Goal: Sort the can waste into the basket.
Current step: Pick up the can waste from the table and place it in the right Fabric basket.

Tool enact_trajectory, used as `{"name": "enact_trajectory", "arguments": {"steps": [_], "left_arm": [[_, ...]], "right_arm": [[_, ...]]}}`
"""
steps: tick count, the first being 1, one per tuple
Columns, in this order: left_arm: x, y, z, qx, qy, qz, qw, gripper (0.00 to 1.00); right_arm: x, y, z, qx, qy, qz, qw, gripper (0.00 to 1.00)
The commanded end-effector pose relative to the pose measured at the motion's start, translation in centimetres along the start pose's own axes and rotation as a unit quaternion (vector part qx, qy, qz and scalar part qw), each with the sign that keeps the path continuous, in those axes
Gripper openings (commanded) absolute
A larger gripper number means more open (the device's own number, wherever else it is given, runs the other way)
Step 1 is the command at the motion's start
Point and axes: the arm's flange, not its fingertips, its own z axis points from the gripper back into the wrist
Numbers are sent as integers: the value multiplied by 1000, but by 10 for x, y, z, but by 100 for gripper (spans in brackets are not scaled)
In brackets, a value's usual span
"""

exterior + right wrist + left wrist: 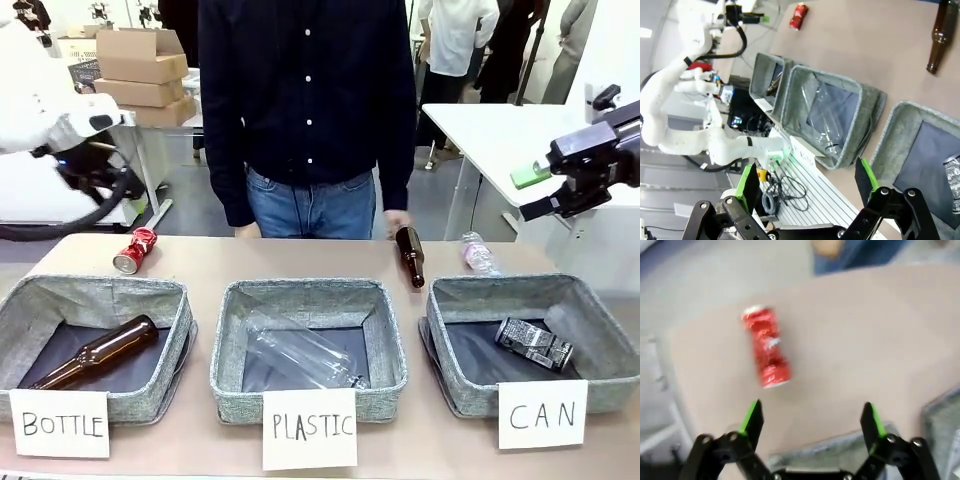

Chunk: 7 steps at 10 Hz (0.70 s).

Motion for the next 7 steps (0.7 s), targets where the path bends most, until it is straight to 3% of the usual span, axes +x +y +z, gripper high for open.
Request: {"name": "enact_trajectory", "arguments": {"steps": [1, 2, 3, 4, 7], "left_arm": [[-7, 8, 34, -42, 76, 152, 985, 100], [0, 0, 0, 0, 0, 0, 1000, 100], [0, 0, 0, 0, 0, 0, 1000, 100], [-13, 18, 20, 15, 39, 65, 997, 100], [19, 0, -5, -15, 91, 12, 996, 100]], "right_arm": [[1, -2, 3, -1, 1, 15, 1000, 100], [1, -2, 3, -1, 1, 15, 1000, 100], [1, -2, 3, -1, 1, 15, 1000, 100], [1, -2, 3, -1, 1, 15, 1000, 100], [1, -2, 3, -1, 1, 15, 1000, 100]]}}
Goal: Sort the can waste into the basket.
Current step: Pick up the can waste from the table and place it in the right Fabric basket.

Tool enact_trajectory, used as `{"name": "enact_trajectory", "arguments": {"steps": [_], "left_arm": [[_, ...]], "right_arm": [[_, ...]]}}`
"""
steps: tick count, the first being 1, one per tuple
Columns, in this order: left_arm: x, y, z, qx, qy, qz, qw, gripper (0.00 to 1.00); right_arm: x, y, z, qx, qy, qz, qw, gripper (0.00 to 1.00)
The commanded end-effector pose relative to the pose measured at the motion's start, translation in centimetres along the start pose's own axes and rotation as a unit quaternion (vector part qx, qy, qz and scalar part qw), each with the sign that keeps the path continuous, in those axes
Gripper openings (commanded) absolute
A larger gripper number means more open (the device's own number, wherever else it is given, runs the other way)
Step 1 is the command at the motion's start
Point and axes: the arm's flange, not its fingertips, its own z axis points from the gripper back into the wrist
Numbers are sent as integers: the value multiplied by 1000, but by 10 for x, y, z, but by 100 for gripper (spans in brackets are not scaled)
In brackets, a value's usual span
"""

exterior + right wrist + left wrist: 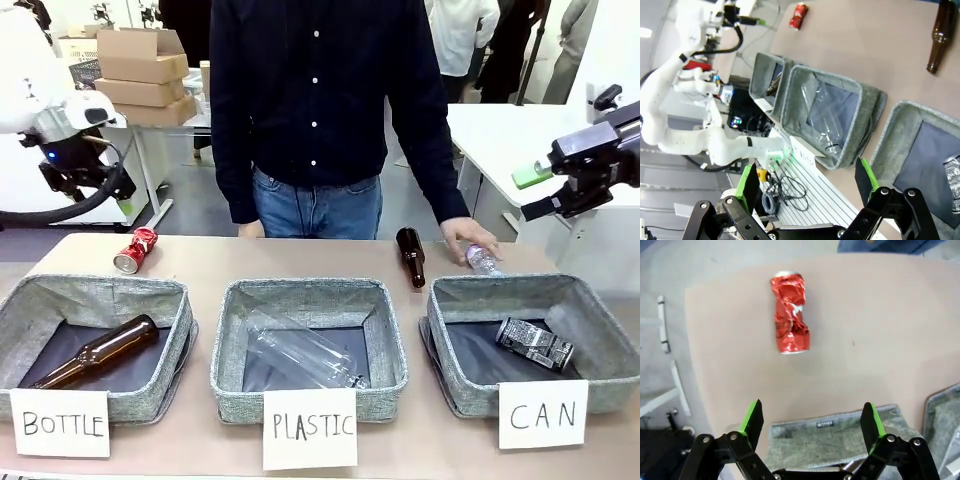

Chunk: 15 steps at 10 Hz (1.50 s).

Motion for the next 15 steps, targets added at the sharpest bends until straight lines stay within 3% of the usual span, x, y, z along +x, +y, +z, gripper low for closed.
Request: {"name": "enact_trajectory", "arguments": {"steps": [1, 5, 7, 11, 15], "left_arm": [[26, -11, -22, -18, 40, -27, 999, 100], [46, -24, -81, 17, 107, -11, 994, 100], [55, -21, -105, 6, 120, -16, 993, 100], [74, 3, -147, 18, 109, 93, 989, 100], [83, 22, -163, 9, 122, 102, 987, 100]], "right_arm": [[1, -2, 2, -1, 1, 15, 1000, 100], [1, -2, 2, -1, 1, 15, 1000, 100], [1, -2, 2, -1, 1, 15, 1000, 100], [1, -2, 2, -1, 1, 15, 1000, 100], [1, -2, 2, -1, 1, 15, 1000, 100]]}}
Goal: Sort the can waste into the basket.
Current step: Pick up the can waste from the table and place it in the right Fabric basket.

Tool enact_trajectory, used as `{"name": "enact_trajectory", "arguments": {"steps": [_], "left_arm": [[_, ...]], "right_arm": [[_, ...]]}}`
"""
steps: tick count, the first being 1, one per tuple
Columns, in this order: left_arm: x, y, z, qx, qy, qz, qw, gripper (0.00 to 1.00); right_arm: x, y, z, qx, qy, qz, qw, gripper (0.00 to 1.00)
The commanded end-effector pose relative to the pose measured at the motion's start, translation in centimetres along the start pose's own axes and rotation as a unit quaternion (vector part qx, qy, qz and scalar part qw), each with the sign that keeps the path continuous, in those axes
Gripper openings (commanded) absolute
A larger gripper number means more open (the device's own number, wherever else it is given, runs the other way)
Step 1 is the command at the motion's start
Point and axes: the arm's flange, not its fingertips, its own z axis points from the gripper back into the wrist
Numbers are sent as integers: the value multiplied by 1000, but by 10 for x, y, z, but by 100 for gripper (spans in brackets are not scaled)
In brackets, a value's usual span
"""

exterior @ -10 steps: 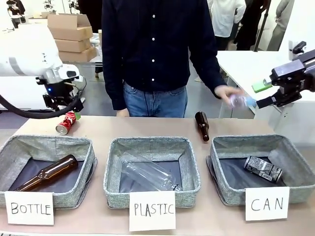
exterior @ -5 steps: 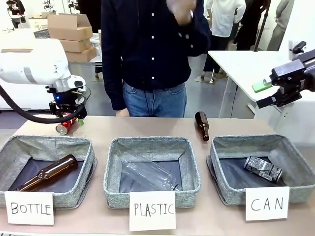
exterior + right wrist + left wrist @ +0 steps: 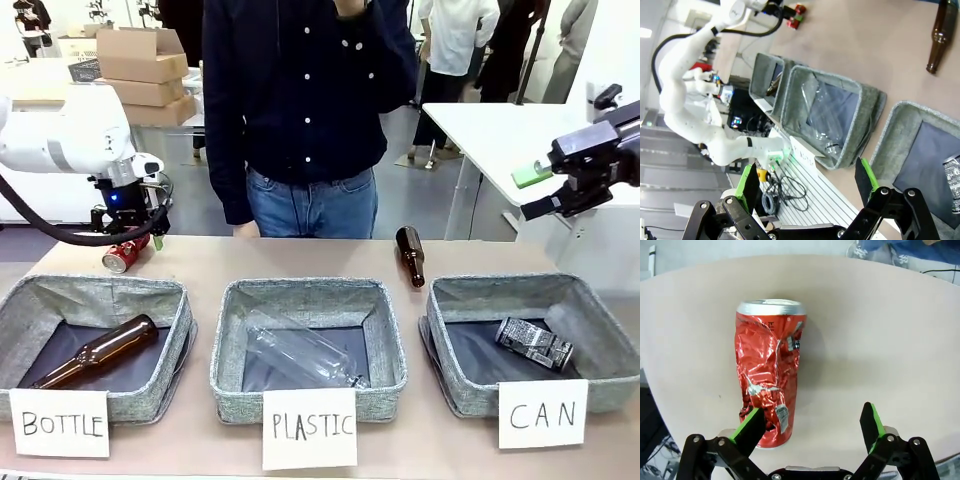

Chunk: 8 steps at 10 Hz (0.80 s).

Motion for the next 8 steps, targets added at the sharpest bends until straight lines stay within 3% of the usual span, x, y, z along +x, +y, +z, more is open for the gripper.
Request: {"name": "enact_trajectory", "arguments": {"steps": [1, 7, 8], "left_arm": [[12, -1, -11, -4, 16, -1, 1000, 100], [34, 2, -35, -4, 42, 3, 999, 100], [35, 2, -35, -4, 46, -9, 999, 45]], "right_arm": [[1, -2, 2, -1, 1, 15, 1000, 100], [1, -2, 2, -1, 1, 15, 1000, 100], [1, -2, 2, -1, 1, 15, 1000, 100]]}}
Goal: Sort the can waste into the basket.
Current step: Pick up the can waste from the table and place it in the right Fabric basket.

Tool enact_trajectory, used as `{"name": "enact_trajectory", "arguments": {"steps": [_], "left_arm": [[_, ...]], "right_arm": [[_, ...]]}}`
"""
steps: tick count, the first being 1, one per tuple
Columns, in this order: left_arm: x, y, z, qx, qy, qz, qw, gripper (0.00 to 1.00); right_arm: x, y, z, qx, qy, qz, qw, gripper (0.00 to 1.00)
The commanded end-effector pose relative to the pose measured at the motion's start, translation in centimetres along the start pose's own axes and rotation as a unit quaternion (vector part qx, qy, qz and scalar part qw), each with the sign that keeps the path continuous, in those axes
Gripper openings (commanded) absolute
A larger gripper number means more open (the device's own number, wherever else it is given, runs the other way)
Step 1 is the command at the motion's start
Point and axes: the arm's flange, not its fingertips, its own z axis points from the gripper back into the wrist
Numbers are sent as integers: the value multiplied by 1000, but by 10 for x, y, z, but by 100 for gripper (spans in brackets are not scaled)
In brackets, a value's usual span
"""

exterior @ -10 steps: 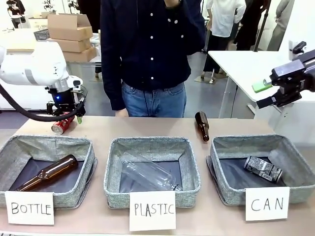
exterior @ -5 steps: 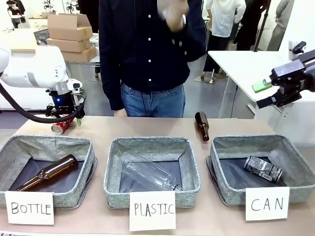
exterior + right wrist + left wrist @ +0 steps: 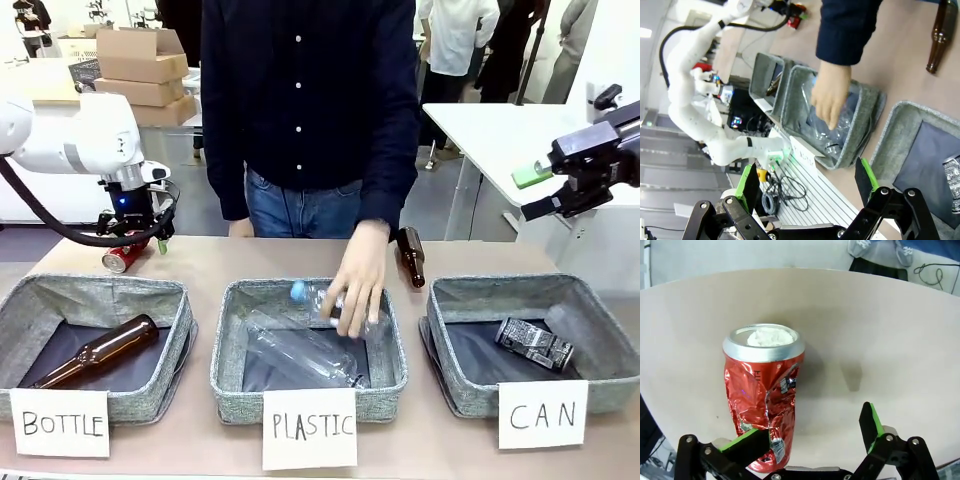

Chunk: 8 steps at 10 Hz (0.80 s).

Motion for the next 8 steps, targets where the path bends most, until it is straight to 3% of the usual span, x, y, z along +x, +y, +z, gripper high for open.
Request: {"name": "enact_trajectory", "arguments": {"steps": [1, 2, 4, 5, 6, 8], "left_arm": [[8, 0, -13, 0, 13, -14, 1000, 40], [9, -1, -14, 0, 13, -16, 1000, 0], [9, -1, -14, -25, 21, -50, 998, 0], [8, -1, -14, -33, 20, -57, 998, 14], [7, -1, -13, -42, 18, -62, 997, 3], [2, -1, -7, -46, 4, -65, 997, 0]], "right_arm": [[1, -2, 2, -1, 1, 15, 1000, 100], [1, -2, 2, -1, 1, 15, 1000, 100], [1, -2, 2, -1, 1, 15, 1000, 100], [1, -2, 2, -1, 1, 15, 1000, 100], [1, -2, 2, -1, 1, 15, 1000, 100], [1, -2, 2, -1, 1, 15, 1000, 100]]}}
